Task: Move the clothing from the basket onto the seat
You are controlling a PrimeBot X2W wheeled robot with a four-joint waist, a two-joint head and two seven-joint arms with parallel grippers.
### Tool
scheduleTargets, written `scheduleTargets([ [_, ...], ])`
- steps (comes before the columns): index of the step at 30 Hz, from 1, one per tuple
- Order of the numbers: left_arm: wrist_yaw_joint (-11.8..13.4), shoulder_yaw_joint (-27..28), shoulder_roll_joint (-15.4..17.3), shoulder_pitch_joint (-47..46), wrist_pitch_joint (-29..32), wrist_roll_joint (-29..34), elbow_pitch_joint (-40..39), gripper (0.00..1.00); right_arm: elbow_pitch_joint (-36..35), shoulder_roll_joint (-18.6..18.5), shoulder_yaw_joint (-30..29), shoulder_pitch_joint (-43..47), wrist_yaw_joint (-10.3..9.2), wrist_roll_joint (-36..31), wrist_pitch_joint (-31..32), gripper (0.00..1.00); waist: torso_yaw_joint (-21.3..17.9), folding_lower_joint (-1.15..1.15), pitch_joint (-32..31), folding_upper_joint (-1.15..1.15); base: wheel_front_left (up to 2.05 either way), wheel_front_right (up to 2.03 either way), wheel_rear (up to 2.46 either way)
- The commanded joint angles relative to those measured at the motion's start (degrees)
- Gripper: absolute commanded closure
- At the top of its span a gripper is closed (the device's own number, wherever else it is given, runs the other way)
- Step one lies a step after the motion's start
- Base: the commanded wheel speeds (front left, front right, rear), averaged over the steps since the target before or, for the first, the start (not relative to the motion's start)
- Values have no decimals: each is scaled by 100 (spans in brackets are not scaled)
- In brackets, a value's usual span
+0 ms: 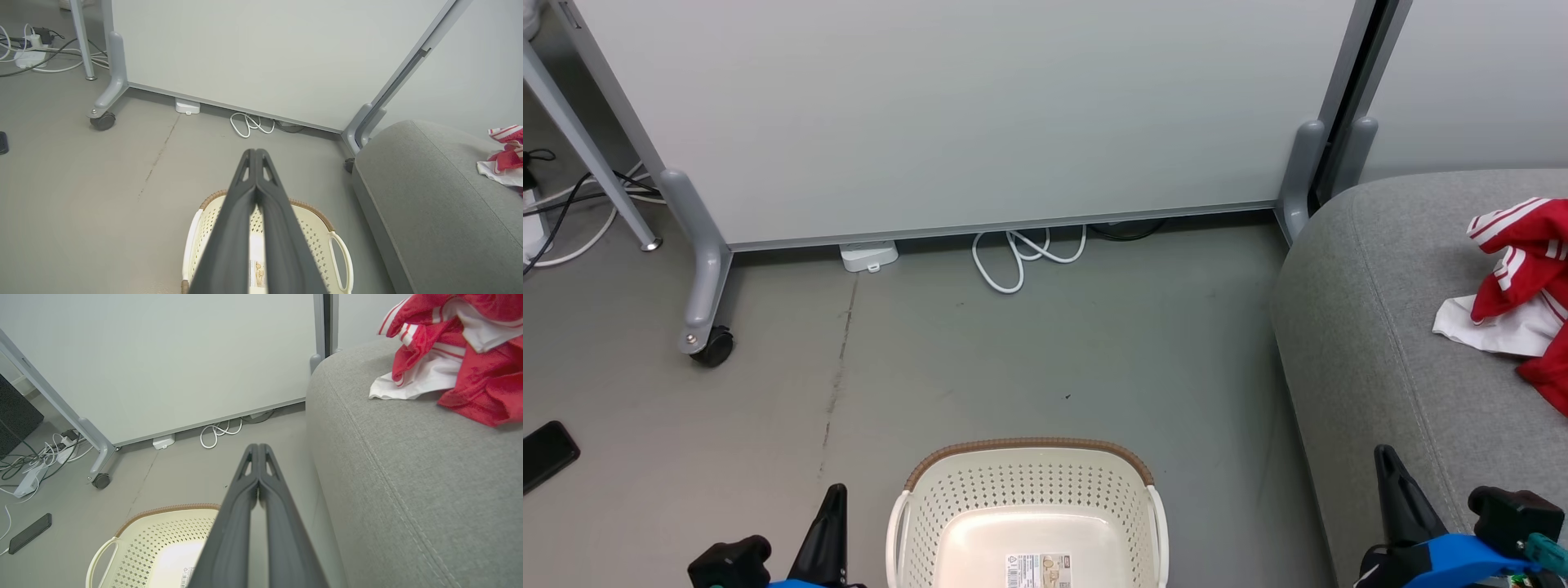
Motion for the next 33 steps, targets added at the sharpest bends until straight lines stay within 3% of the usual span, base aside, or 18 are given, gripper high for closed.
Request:
scheduleTargets([
  [1,-1,74,18,-133,43,-206,-127,100,-99,-15,-2,-100,0,251,42,100,-4,0,-1,0,0,0,0],
  [33,-4,682,-135,-378,774,-2678,-536,100,-193,-49,43,-329,1,3250,525,100,-89,0,-40,0,0,0,0],
])
